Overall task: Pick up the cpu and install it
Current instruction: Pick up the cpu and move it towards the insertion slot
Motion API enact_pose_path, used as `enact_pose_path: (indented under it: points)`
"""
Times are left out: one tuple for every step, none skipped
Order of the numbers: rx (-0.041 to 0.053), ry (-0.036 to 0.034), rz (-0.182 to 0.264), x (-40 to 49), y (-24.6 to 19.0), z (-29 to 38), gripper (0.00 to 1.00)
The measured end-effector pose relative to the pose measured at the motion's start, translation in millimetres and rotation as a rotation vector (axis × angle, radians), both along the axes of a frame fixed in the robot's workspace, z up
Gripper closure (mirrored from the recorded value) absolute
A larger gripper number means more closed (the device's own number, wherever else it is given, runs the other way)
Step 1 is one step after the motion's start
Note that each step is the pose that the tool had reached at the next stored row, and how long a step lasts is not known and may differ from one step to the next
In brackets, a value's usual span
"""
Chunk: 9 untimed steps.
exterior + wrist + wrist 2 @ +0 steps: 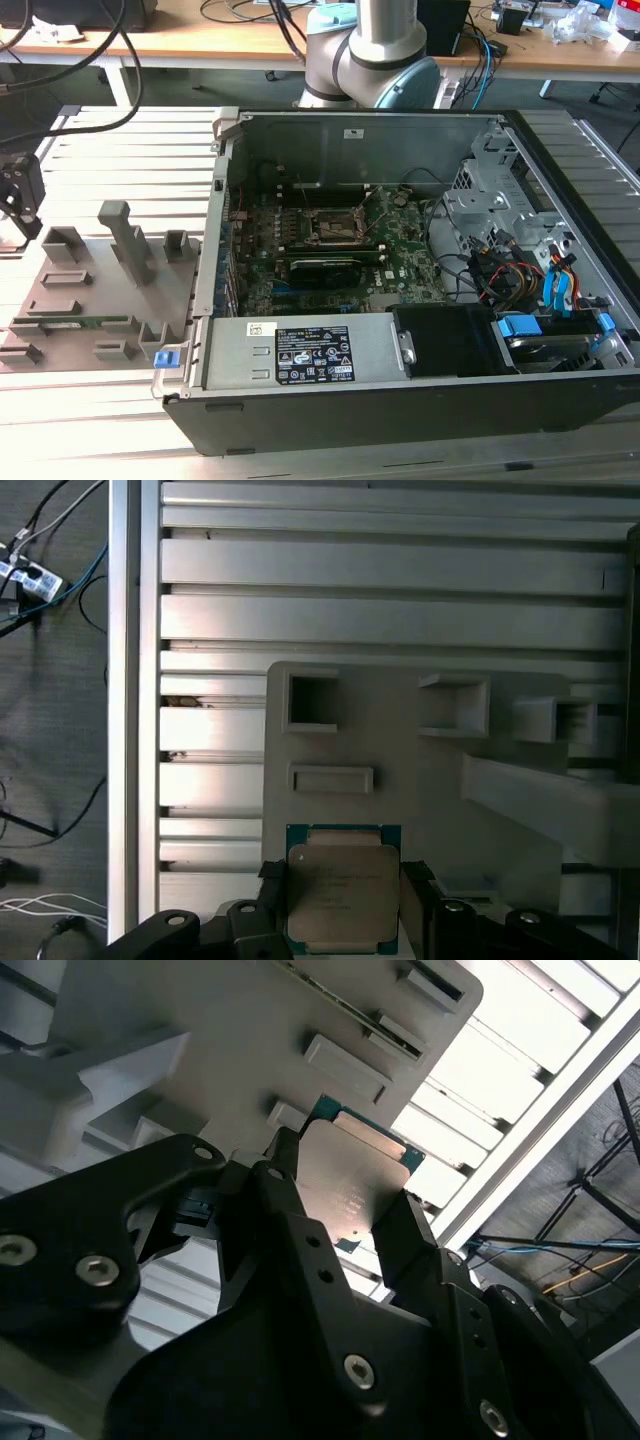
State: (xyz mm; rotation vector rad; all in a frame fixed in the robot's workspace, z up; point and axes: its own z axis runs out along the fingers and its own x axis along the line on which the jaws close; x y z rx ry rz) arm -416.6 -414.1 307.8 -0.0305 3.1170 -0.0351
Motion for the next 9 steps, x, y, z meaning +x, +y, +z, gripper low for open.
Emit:
enact_pose_path:
  points:
    - [0.0,0.0001,0.0,0.0,0.0,2.3,0.46]
    - [0.0,0.0,0.0,0.0,0.0,5.2,0.46]
    - [-0.0001,0.0,0.0,0.0,0.0,6.9,0.46]
    - [0.0,0.0,0.0,0.0,0.0,8.5,0.46]
    - [0.0,0.0,0.0,0.0,0.0,11.1,0.46]
    - [0.0,0.0001,0.0,0.0,0.0,14.8,0.46]
    - [0.0,0.0,0.0,0.0,0.0,19.9,0.46]
    - [-0.0001,0.0001,0.0,0.0,0.0,22.5,0.46]
    - [0.0,0.0,0.0,0.0,0.0,25.2,0.46]
